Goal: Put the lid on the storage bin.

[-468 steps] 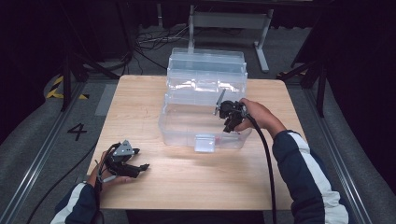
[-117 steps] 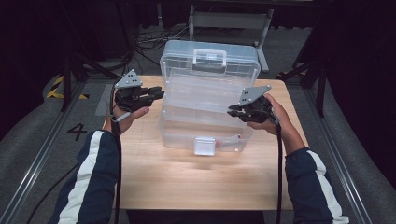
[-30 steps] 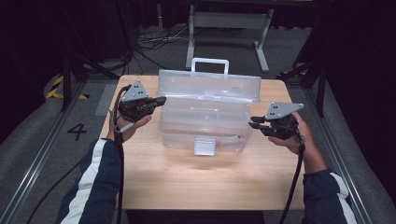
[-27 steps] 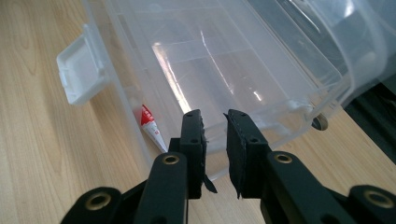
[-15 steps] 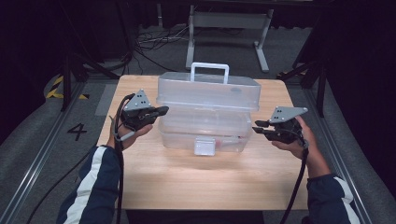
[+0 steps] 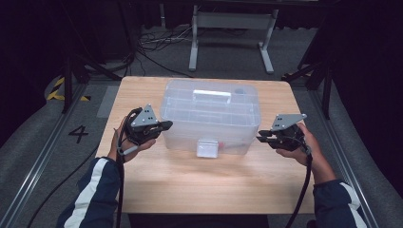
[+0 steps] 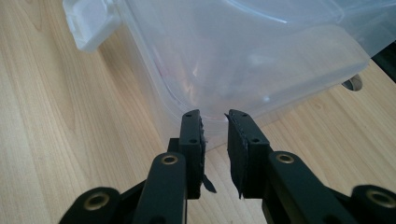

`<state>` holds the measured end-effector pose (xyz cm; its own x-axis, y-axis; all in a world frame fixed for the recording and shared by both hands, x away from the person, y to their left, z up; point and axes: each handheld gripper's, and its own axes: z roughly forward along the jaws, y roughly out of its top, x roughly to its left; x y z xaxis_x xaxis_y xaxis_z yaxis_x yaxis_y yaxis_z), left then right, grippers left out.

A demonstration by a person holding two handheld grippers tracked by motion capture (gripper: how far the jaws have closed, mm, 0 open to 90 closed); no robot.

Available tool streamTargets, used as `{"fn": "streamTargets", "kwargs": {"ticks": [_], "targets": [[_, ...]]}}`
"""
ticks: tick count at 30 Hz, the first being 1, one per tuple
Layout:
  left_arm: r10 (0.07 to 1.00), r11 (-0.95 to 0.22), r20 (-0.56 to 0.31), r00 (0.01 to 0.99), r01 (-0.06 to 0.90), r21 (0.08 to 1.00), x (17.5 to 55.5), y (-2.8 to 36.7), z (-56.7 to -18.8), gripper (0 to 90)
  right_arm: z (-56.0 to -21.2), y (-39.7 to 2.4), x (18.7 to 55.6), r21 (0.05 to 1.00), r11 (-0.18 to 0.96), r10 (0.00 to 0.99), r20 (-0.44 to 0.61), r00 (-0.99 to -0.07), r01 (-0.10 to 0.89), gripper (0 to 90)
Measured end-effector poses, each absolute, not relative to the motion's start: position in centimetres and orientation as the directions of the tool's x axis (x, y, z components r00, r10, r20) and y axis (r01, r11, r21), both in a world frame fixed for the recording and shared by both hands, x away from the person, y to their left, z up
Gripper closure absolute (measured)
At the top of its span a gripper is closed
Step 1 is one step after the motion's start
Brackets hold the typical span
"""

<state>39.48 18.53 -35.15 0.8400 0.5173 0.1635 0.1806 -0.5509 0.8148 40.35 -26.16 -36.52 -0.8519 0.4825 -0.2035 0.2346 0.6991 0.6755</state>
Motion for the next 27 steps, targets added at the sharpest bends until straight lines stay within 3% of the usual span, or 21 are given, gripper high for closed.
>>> {"fn": "streamTargets", "kwargs": {"ticks": [27], "targets": [[0.544,-0.662,0.256,0.799,0.221,0.716,37.3,21.5,-37.9,86.5,-36.9,-27.8,39.3,0.684,0.685,0.537,-0.241,-0.809,0.251,68.6]]}}
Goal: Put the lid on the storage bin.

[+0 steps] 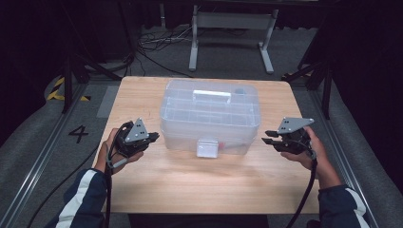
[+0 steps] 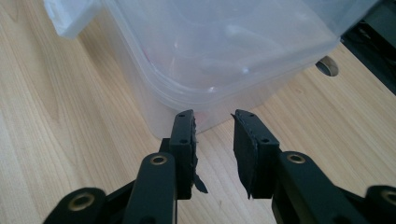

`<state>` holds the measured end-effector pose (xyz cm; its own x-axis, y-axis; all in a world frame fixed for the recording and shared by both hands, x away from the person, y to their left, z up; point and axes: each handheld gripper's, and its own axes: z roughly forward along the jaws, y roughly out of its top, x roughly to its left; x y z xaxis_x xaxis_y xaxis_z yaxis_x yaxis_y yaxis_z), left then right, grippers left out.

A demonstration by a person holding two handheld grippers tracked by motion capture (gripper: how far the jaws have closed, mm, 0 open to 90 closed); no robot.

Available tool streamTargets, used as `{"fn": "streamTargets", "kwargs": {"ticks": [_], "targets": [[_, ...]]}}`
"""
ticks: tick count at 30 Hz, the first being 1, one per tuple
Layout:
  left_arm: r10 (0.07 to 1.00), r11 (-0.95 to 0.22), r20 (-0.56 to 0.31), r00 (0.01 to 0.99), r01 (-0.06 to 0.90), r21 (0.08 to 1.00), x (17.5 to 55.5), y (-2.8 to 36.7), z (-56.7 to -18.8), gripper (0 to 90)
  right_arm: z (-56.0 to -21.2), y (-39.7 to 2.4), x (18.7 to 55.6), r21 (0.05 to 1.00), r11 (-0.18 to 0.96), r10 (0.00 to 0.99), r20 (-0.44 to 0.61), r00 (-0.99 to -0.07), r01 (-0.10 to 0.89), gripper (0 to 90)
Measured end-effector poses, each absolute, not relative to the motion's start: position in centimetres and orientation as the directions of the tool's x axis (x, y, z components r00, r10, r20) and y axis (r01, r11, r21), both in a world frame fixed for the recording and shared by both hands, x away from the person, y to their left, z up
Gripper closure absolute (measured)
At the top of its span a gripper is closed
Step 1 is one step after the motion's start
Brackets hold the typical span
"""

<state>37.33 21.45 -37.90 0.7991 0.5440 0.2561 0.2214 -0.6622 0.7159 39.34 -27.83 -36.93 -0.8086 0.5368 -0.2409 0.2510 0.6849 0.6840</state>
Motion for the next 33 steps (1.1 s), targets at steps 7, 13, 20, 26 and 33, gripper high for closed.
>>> {"fn": "streamTargets", "kwargs": {"ticks": [7,13,20,26,33], "targets": [[0.555,-0.673,0.261,0.79,0.241,0.699,37.0,22.4,-38.7,85.1,-37.2,-28.6,38.7,0.678,0.688,0.542,-0.244,-0.805,0.258,68.2],[0.552,-0.689,0.261,0.792,0.257,0.678,36.5,22.9,-39.9,81.6,-37.7,-29.5,38.3,0.681,0.682,0.561,-0.254,-0.788,0.266,68.6],[0.553,-0.701,0.258,0.792,0.275,0.658,36.2,23.4,-40.9,79.3,-38.8,-30.2,38.0,0.655,0.698,0.569,-0.263,-0.779,0.289,67.3],[0.562,-0.702,0.248,0.789,0.296,0.647,35.9,23.8,-41.9,74.0,-39.9,-30.6,37.6,0.635,0.71,0.566,-0.256,-0.783,0.306,65.9],[0.564,-0.712,0.237,0.791,0.321,0.624,35.5,24.4,-42.9,66.1,-41.6,-31.5,37.1,0.629,0.709,0.572,-0.247,-0.782,0.319,62.5]]}}
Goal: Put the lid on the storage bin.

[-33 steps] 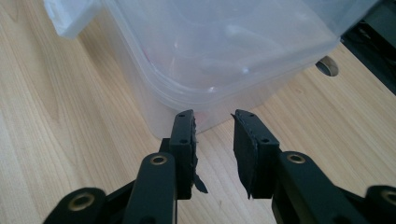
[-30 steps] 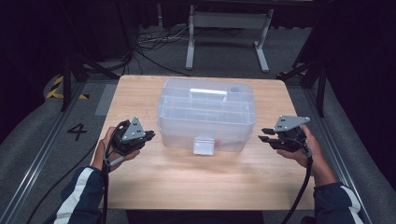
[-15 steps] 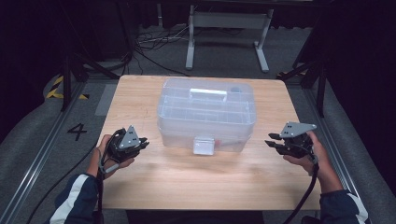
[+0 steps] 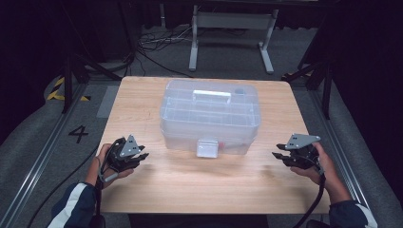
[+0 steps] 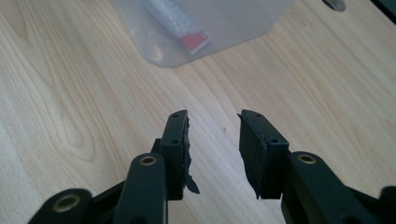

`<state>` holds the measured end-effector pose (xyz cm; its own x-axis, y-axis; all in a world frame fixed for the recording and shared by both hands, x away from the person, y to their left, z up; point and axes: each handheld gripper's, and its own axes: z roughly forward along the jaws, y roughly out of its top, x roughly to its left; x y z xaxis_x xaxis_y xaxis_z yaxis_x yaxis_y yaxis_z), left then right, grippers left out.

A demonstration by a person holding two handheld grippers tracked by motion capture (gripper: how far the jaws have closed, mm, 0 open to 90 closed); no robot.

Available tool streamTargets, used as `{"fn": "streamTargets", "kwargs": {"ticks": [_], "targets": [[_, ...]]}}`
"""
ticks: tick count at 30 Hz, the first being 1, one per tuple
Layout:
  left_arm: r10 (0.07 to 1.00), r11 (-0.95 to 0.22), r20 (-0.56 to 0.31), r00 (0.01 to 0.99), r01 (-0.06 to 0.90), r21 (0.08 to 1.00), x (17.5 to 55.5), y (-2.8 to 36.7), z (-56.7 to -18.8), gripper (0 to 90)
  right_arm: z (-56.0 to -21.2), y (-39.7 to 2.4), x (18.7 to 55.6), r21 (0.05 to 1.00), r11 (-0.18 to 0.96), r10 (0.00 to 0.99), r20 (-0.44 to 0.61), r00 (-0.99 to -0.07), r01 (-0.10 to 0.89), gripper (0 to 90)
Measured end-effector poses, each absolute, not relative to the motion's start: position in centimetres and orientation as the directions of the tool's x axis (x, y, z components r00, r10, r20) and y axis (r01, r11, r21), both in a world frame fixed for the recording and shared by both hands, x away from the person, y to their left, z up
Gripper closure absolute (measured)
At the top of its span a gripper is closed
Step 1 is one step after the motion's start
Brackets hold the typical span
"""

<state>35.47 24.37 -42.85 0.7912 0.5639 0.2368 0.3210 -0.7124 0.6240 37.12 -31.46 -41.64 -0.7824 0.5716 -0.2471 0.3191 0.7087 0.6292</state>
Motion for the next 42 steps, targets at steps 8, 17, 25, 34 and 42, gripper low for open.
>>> {"fn": "streamTargets", "kwargs": {"ticks": [8,17,25,34,42], "targets": [[0.574,-0.704,0.214,0.79,0.344,0.621,35.0,25.3,-43.9,58.5,-43.0,-32.5,36.2,0.657,0.687,0.574,-0.229,-0.787,0.31,56.8],[0.586,-0.694,0.176,0.791,0.377,0.614,34.4,26.2,-45.1,51.5,-44.4,-33.8,35.4,0.677,0.651,0.609,-0.197,-0.768,0.343,51.2],[0.644,-0.633,0.124,0.755,0.435,0.641,33.9,27.5,-45.7,39.6,-46.1,-35.5,34.9,0.69,0.594,0.669,-0.137,-0.731,0.414,41.6],[0.659,-0.61,0.074,0.748,0.475,0.634,33.6,28.5,-46.7,28.7,-47.5,-37.0,34.2,0.711,0.516,0.739,-0.089,-0.668,0.477,33.0],[0.692,-0.523,-0.017,0.721,0.518,0.677,33.4,29.5,-48.1,20.7,-48.6,-37.9,34.0,0.748,0.427,0.786,-0.029,-0.617,0.508,25.2]]}}
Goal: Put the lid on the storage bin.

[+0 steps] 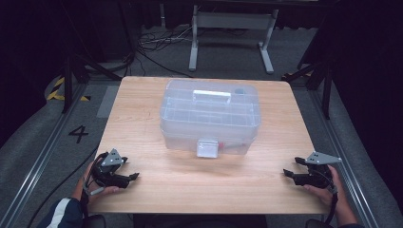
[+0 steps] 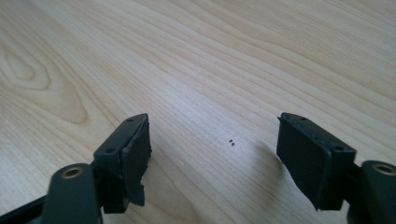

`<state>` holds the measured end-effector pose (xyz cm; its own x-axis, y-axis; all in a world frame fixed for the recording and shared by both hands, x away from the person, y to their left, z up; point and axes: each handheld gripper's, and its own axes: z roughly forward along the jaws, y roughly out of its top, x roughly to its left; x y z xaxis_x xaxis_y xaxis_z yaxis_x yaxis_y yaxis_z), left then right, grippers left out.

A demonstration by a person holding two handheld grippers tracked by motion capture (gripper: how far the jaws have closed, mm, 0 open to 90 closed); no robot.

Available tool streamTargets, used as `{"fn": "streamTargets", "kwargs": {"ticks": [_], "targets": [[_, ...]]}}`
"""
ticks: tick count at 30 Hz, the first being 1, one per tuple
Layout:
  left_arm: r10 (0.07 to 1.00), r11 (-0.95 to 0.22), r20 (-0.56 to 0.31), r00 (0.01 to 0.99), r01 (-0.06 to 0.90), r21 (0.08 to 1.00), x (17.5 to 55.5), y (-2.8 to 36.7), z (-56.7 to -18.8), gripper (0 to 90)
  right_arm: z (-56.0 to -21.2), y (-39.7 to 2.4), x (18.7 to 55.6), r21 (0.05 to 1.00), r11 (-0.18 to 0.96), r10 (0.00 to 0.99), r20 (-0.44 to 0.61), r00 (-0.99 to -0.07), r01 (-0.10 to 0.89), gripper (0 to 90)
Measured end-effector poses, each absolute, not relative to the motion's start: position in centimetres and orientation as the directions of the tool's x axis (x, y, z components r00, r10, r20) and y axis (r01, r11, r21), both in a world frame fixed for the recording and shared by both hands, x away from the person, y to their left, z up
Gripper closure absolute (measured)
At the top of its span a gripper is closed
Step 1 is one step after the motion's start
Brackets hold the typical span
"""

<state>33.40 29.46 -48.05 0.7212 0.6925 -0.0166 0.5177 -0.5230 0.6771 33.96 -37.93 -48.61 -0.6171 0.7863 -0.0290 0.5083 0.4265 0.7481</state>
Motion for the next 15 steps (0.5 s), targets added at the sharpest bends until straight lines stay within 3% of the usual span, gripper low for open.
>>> {"fn": "streamTargets", "kwargs": {"ticks": [15], "targets": [[0.708,-0.5,-0.017,0.706,0.518,0.694,33.13,29.54,-48.28,18.8,-48.74,-38.28,34.03,0.743,0.392,0.805,0.008,-0.594,0.542,22.5]]}}
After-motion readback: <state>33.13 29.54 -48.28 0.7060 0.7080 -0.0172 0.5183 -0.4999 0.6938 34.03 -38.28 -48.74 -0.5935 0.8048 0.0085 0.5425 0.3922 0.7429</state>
